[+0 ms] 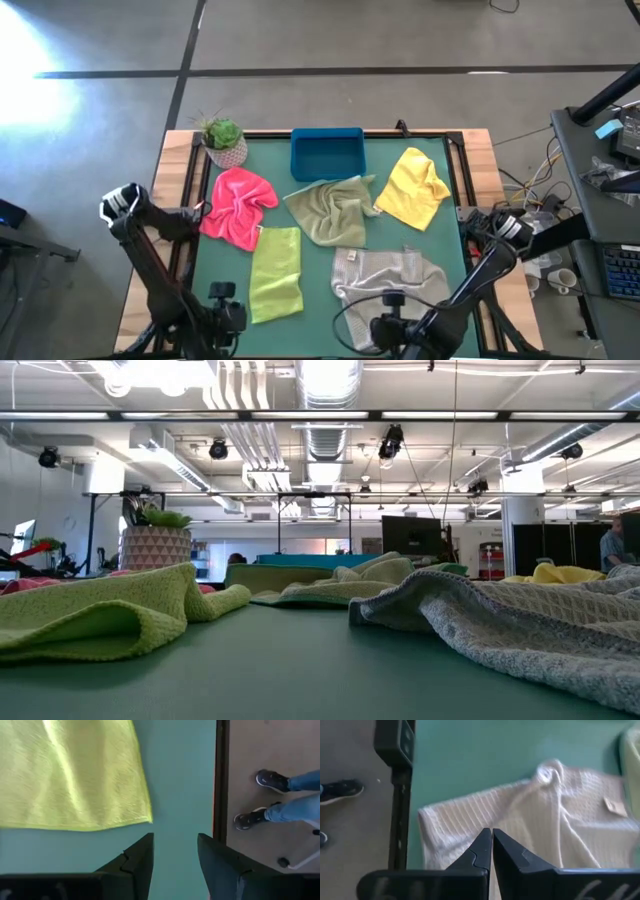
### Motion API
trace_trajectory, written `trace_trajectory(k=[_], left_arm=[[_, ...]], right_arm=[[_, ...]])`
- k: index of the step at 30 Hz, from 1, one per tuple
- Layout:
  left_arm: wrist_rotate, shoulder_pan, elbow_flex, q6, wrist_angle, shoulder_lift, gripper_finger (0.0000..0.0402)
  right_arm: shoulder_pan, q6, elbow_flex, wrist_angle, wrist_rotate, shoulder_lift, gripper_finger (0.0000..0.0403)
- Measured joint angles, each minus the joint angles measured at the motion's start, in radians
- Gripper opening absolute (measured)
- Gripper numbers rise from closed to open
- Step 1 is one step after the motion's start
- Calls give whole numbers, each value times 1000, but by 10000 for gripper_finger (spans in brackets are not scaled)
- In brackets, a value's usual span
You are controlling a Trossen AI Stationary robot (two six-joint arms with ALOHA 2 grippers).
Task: Fold microfiber towels
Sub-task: Fold the green microfiber towel
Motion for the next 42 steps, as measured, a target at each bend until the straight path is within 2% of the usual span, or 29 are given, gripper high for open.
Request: trace_trajectory(k=[3,8,14,22,30,33,42], left_arm=[[-1,-13,0,-7,32,37,136],[-1,-23,5,-8,87,88,136],[-5,-23,5,-8,111,114,136],[-110,-17,5,70,109,130,136],[-114,-9,3,73,110,176,136],[-122,-5,3,72,127,186,136],[-138,2,-8,72,135,193,136]], right_arm=[[-26,-79,-22,91,-25,-1,9],[-96,-198,-76,276,-183,-1,9],[-159,-258,-105,442,-204,-1,9],[-212,-339,-105,523,-227,4,9],[-255,-338,-105,531,-265,7,10],[-278,-326,-105,532,-308,8,21],[-344,-390,-105,562,-304,11,58]])
